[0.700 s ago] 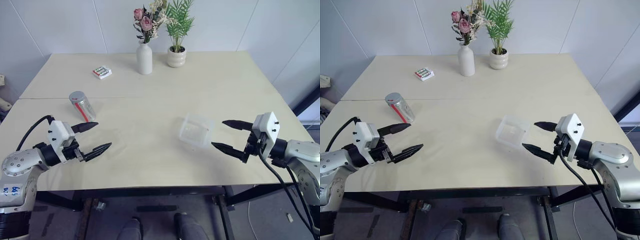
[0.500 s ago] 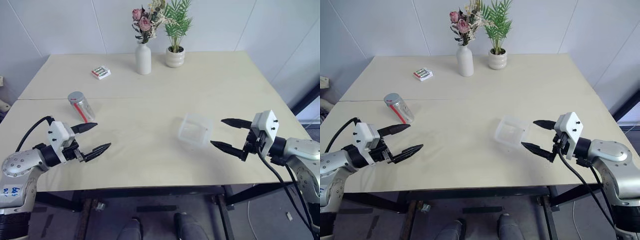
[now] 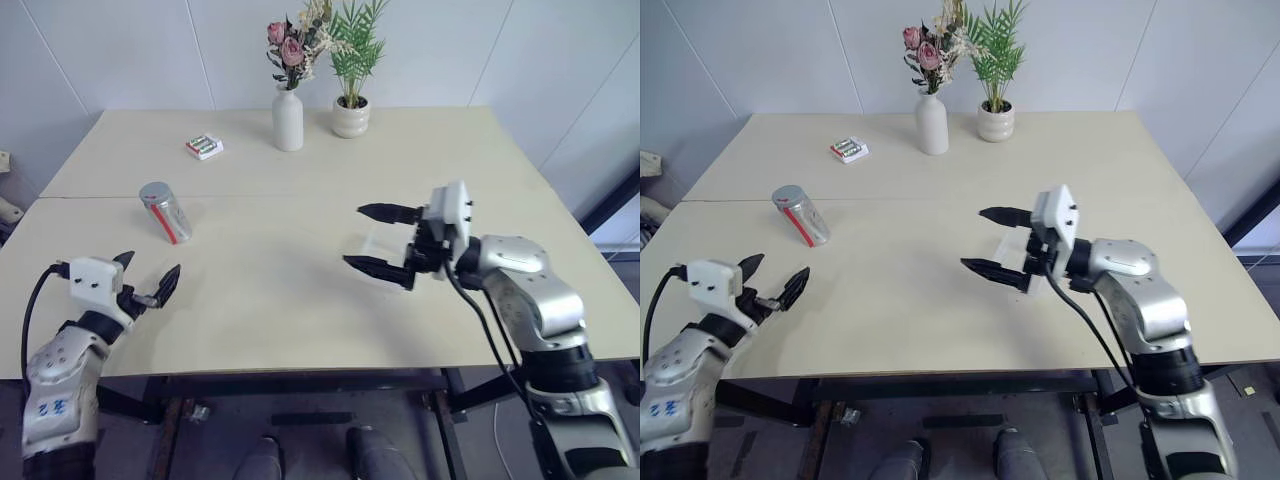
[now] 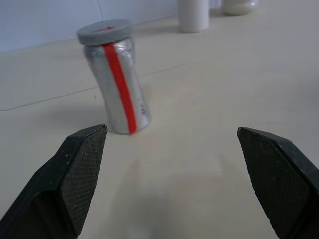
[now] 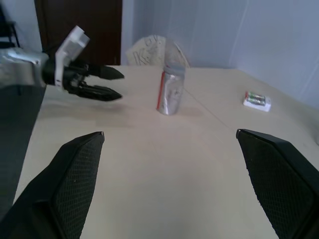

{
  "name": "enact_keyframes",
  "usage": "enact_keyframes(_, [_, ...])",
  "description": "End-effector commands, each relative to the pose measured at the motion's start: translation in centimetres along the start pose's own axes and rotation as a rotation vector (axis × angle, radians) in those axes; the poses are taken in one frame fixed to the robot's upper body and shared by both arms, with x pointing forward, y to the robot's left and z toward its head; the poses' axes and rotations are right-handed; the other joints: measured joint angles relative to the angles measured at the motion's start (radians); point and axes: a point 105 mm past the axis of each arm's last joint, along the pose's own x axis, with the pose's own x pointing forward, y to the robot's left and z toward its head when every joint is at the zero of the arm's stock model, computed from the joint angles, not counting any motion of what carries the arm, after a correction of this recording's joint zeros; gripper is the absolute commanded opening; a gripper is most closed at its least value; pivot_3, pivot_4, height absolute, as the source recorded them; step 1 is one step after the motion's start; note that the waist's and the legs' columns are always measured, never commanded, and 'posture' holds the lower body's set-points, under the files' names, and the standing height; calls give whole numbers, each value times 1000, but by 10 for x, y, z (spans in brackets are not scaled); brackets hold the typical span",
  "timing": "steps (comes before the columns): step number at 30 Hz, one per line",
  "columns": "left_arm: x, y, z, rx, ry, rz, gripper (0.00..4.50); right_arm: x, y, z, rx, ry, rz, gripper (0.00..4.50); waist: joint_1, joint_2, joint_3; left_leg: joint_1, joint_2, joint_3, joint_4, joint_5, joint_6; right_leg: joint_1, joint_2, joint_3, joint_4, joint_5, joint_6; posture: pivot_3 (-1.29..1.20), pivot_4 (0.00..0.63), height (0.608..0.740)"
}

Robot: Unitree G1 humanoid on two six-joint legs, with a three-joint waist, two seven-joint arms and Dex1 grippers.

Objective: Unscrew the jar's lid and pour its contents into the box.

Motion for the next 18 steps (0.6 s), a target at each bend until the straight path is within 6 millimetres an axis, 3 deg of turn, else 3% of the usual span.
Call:
enact_keyframes(1, [22, 6, 7, 40, -40, 58, 4463, 12, -1, 7, -47, -30, 27, 4500, 0, -1, 0, 0, 0, 0, 0, 0, 0, 0, 0, 0, -1, 0, 0, 0, 150, 740])
enact_keyframes(3, [38, 9, 8, 42, -47, 87, 4463, 21, 1, 11, -61, -55, 41, 4500, 0, -1, 0, -1, 0, 0, 0, 0, 0, 0, 0, 0, -1, 2, 3, 0, 150, 740])
enact_keyframes(5, [47, 12, 9, 48, -50, 110, 4463, 25, 3, 13, -63, -72, 40, 4500, 0, -1, 0, -2, 0, 0, -1, 0, -1, -2, 0, 0, -1, 9, 17, 0, 150, 740])
enact_keyframes(18, [83, 26, 23, 73, -89, 191, 4463, 9, 2, 7, -56, -52, -31, 4500, 0, -1, 0, -3, 1, -1, -6, -3, -4, -6, 0, -1, 1, 9, 16, 0, 150, 740])
